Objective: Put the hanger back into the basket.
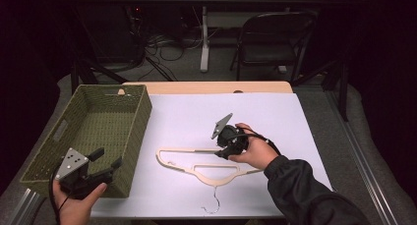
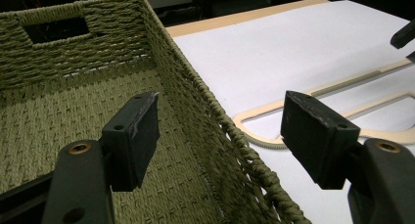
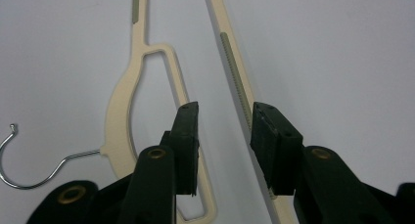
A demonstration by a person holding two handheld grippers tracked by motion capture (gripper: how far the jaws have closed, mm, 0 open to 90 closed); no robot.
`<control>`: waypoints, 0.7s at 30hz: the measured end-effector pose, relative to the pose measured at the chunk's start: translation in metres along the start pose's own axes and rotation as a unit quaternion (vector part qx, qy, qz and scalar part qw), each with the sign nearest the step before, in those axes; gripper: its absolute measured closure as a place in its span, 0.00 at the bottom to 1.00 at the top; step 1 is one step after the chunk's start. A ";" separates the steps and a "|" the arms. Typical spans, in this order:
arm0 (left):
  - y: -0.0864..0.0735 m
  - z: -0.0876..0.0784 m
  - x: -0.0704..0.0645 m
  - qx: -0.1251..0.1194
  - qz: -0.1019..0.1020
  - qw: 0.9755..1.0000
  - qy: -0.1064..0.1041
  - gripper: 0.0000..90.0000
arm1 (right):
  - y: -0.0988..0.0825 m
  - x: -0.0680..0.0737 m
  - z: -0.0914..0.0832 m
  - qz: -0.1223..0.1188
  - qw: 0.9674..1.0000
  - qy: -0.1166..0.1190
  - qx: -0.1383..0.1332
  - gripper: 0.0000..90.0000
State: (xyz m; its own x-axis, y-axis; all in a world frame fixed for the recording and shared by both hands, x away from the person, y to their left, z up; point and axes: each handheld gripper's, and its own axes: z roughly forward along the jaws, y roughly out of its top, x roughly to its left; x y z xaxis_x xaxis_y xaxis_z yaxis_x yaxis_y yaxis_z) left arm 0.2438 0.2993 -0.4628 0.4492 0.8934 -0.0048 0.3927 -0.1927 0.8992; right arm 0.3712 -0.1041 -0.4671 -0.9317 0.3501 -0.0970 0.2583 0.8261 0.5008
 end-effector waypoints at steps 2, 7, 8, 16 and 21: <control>0.000 0.000 0.000 0.000 0.000 1.000 0.000 0.34 | 0.000 -0.001 0.004 -0.003 1.000 0.002 0.006 0.70; 0.000 0.000 0.000 0.001 -0.001 1.000 0.000 0.34 | 0.001 -0.003 0.015 -0.010 1.000 0.008 0.026 0.70; 0.000 0.000 0.000 0.001 -0.001 1.000 0.000 0.34 | 0.001 -0.003 0.018 -0.013 0.999 0.010 0.031 0.70; 0.000 0.001 0.000 0.002 -0.001 1.000 0.000 0.34 | 0.005 0.001 0.035 -0.033 0.998 0.016 0.057 0.75; 0.000 0.001 0.000 0.003 0.000 1.000 0.000 0.34 | 0.007 0.003 0.043 -0.045 0.996 0.021 0.070 0.79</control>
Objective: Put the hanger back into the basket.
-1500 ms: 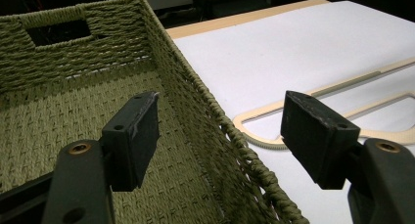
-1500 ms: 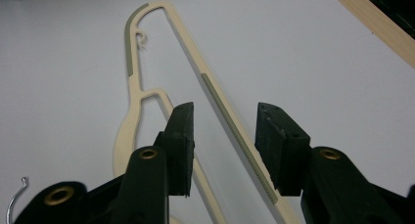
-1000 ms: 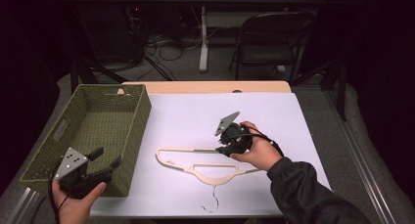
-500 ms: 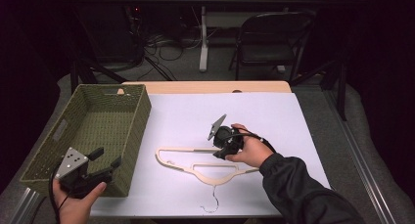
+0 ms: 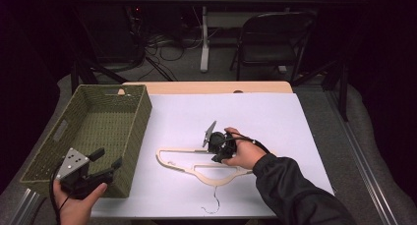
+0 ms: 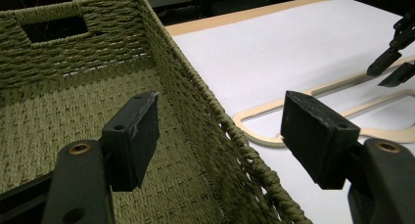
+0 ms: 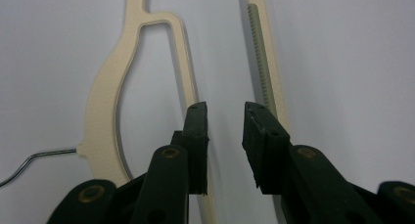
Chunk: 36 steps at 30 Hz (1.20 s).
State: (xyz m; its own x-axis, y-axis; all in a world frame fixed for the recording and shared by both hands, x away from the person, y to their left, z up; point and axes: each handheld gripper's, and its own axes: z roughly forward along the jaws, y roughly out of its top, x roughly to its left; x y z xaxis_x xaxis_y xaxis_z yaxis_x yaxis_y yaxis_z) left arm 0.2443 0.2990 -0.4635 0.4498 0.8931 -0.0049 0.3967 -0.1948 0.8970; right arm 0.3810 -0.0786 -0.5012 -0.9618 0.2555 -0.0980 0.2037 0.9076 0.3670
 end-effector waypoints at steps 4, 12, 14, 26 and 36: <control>0.000 0.000 0.000 0.000 0.000 1.000 0.000 0.34 | 0.000 -0.002 0.002 0.002 1.000 -0.001 -0.007 0.80; -0.001 0.002 0.000 0.003 0.001 1.000 -0.001 0.34 | -0.002 -0.002 0.009 -0.003 1.000 0.013 0.022 0.79; -0.001 0.002 0.000 0.004 0.001 1.000 -0.002 0.34 | -0.001 -0.001 0.011 -0.006 0.999 0.021 0.030 0.79; -0.001 0.003 0.000 0.005 0.000 1.000 -0.003 0.34 | 0.003 0.006 0.017 -0.045 0.997 0.023 0.064 0.84; -0.001 0.003 0.000 0.005 -0.001 1.000 -0.003 0.34 | 0.005 0.008 0.023 -0.047 0.995 0.028 0.088 0.84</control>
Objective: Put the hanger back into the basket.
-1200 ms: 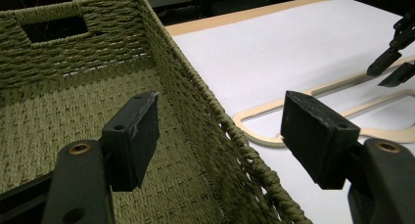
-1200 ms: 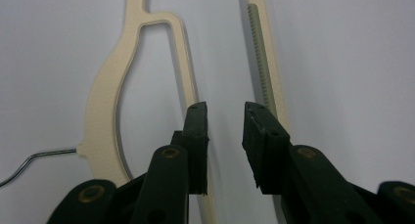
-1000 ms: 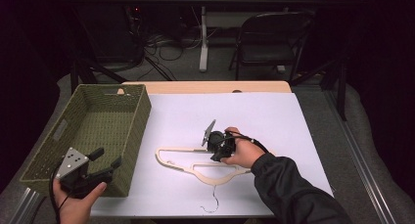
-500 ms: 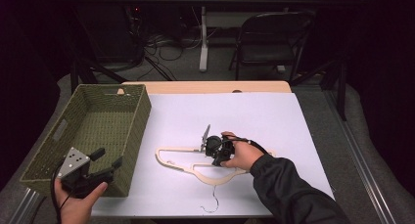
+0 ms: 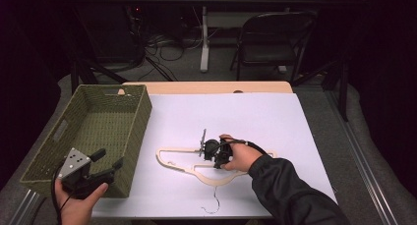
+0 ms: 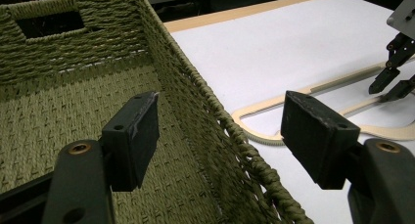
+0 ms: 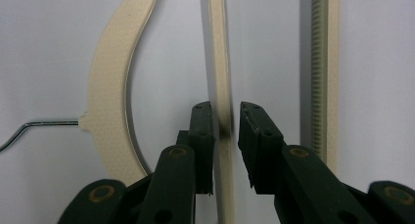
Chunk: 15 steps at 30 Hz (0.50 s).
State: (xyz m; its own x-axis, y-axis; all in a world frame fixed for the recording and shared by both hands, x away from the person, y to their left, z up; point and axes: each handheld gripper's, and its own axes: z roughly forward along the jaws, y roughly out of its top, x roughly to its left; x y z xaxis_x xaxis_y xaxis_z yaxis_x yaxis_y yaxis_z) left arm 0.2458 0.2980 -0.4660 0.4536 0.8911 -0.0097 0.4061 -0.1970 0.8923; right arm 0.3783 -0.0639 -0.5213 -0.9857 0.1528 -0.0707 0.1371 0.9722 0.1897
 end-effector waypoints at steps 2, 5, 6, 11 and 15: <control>0.000 0.000 0.000 0.000 0.000 1.000 0.000 0.34 | 0.000 0.000 0.001 -0.001 1.000 0.001 -0.001 0.84; 0.000 0.000 0.000 0.000 0.001 1.000 -0.001 0.34 | 0.000 -0.001 0.002 0.000 1.000 0.002 0.004 0.85; 0.000 0.000 0.000 0.001 0.001 1.000 -0.001 0.34 | 0.000 -0.001 0.003 0.000 1.000 0.003 0.005 0.85; 0.000 0.001 -0.001 0.001 0.000 1.000 -0.001 0.34 | 0.001 -0.001 0.005 0.000 1.000 0.006 0.010 0.87; 0.000 0.001 -0.001 0.001 0.000 1.000 -0.001 0.34 | 0.001 -0.001 0.006 -0.003 1.000 0.006 0.012 0.89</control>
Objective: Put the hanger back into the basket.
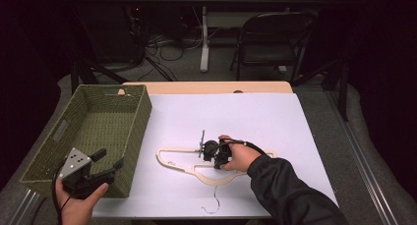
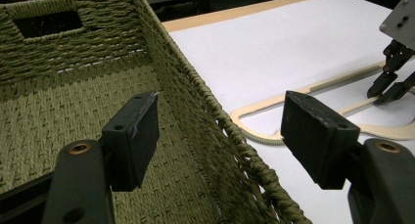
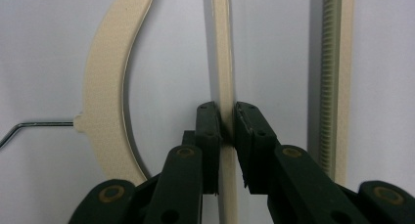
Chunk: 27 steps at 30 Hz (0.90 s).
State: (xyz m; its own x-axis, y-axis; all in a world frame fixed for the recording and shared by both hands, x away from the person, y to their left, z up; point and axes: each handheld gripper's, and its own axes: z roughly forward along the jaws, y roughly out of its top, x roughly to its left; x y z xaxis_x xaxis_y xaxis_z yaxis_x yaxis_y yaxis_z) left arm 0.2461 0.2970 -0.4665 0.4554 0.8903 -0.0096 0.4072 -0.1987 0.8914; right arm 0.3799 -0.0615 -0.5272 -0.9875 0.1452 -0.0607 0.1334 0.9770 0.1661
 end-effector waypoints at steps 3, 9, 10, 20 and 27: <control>0.000 0.000 0.000 0.000 -0.001 1.000 0.000 0.34 | 0.001 0.000 0.001 0.001 1.000 0.001 0.001 0.90; 0.000 0.000 0.000 0.000 0.000 1.000 0.000 0.34 | 0.003 0.001 0.001 -0.004 1.000 -0.004 0.004 0.93; 0.000 0.000 0.000 0.000 0.000 1.000 0.000 0.34 | 0.003 0.001 0.001 -0.004 1.000 -0.004 0.004 0.93; 0.000 0.000 0.000 -0.001 0.001 1.000 0.000 0.34 | 0.004 0.001 0.001 -0.023 1.000 -0.005 0.009 0.94; 0.000 0.001 -0.001 -0.001 0.001 1.000 -0.003 0.34 | 0.003 0.002 0.000 -0.036 0.999 -0.008 0.006 0.95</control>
State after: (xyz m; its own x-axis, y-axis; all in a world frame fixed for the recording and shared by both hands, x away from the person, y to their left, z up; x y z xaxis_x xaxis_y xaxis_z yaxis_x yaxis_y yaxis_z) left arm 0.2464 0.2960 -0.4668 0.4600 0.8878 -0.0110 0.4059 -0.1993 0.8919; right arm 0.3781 -0.0582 -0.5271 -0.9931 0.0774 -0.0881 0.0638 0.9868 0.1487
